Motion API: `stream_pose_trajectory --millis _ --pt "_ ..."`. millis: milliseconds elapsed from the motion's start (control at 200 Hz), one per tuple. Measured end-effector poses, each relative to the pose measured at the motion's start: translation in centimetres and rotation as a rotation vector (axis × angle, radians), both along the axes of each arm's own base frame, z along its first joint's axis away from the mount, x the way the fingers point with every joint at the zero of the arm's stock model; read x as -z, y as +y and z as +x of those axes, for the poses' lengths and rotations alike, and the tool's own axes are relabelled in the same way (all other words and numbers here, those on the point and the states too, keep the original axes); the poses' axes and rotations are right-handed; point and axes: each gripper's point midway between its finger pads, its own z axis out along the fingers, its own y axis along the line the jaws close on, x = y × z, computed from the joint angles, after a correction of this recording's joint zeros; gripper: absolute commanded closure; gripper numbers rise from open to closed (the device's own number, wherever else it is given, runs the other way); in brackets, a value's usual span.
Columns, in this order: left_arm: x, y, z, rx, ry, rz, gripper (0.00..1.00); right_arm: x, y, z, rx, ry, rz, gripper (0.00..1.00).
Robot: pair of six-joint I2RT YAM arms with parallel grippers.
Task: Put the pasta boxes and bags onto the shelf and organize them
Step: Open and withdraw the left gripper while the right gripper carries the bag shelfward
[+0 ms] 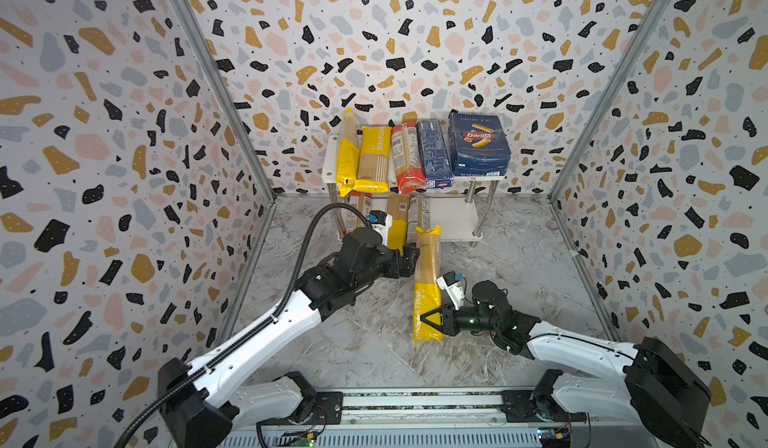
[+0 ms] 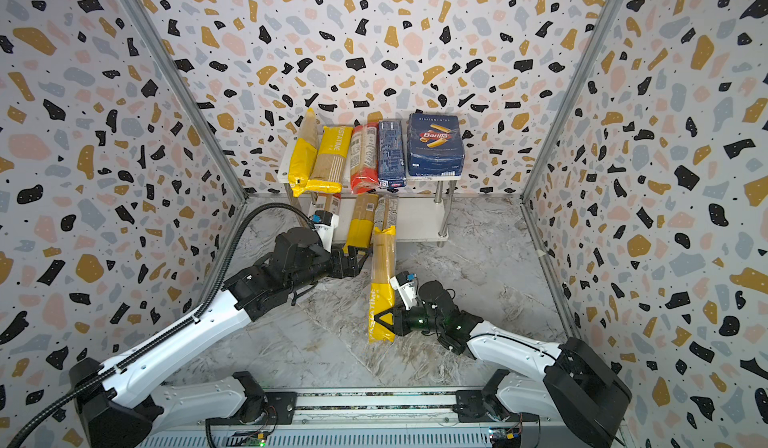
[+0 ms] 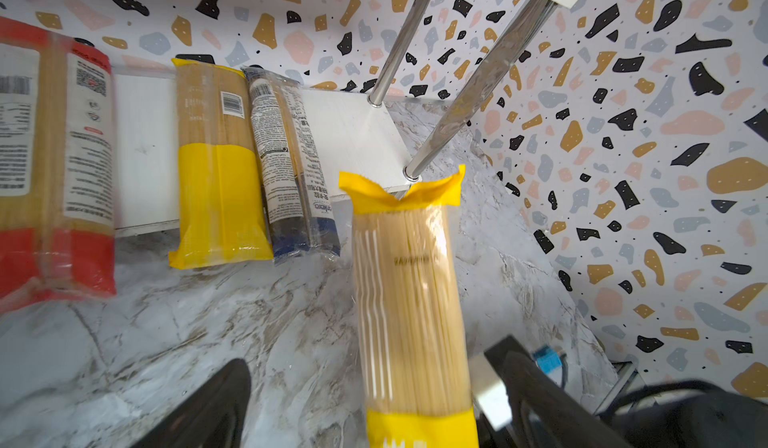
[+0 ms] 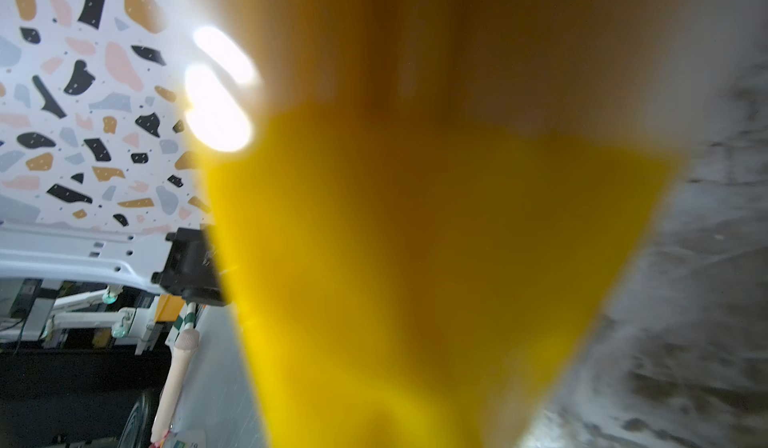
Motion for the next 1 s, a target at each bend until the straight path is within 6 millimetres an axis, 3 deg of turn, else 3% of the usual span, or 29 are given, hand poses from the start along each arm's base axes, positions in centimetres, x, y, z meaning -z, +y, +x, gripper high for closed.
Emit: stream_pose_trajectory --millis 190,496,826,996 --pt "-0.6 2.8 -2.2 -0.029 -0.052 -0.03 0.01 0.4 -1.4 4.6 0.084 0.07 -0.075 1.0" --pt "3.5 4.8 -4.2 -0.047 -0.004 0.002 0.01 0.4 -2.0 12.1 0.171 0.113 -0.177 1.0" --pt "2.2 5.8 -5.5 -0.036 -0.038 -0.023 0.0 2.6 -2.6 17.9 0.22 0.122 -0.298 1.0" --pt "2.5 6.1 -5.8 -0.029 -0.035 -0.001 0.0 2.5 -3.6 20.5 0.247 0.105 -0.343 1.0"
